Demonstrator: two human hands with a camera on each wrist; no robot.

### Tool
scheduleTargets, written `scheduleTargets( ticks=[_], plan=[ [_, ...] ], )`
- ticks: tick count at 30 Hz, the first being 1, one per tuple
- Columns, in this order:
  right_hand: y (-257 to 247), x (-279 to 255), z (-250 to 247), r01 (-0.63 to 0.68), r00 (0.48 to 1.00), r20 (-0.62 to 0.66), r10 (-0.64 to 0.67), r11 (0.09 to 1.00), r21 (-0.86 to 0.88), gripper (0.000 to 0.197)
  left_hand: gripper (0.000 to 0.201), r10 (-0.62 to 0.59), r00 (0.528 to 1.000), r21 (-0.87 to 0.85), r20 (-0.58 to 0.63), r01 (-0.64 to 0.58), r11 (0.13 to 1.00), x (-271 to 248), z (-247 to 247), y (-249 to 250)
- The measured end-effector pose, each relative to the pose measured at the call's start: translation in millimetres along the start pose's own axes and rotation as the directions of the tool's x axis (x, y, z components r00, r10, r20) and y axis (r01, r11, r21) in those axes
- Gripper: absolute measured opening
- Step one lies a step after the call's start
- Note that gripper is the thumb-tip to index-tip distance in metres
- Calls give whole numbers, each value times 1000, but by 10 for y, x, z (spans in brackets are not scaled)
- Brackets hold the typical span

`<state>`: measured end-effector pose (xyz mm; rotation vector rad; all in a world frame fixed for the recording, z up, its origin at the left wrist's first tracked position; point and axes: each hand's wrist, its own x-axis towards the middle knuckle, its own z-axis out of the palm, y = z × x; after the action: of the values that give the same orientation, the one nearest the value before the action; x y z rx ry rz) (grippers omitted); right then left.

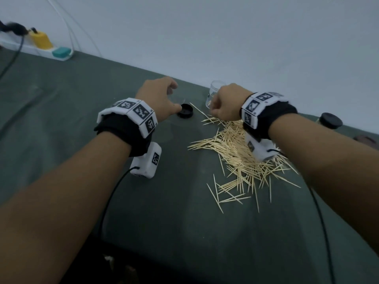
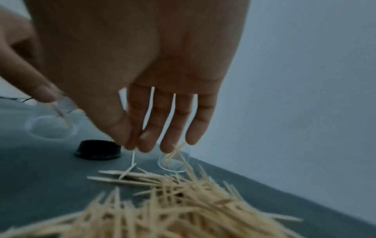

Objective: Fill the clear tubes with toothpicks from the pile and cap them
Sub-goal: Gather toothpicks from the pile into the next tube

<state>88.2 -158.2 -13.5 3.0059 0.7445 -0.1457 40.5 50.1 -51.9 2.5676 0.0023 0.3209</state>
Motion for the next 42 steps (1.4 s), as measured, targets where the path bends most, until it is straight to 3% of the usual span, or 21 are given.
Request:
scheduleTargets(
  ticks=[4,7,14,20,26,33,37,42],
  plan=[
    [-120,289,142,-3,999,45,4,999,-33,36,55,-3,1000,3,4,3,1000,3,-1,-17],
    [-179,451,222,-9,997,77,17,995,-103,42,55,0,1000,5,-1,0,1000,3,7,-6],
    [-126,473,213,-28,993,108,42,992,-122,23,55,12,1000,9,15,-12,1000,-11,9,23],
    [378,94,211,-112,987,91,131,976,-187,13,56,22,999,0,33,-22,1000,-47,45,113],
    [636,110,107,-177,981,-70,184,980,89,12,56,53,998,-37,44,-51,998,-62,76,218],
    [686,435,207,-202,979,41,198,967,154,20,57,113,993,-101,33,-109,989,-77,69,318],
    [637,502,204,-225,974,25,225,951,210,29,58,145,988,-88,52,-140,986,-53,93,355],
    [593,623,211,-249,969,41,246,947,203,24,57,140,988,-82,58,-135,987,-33,92,332]
  ],
)
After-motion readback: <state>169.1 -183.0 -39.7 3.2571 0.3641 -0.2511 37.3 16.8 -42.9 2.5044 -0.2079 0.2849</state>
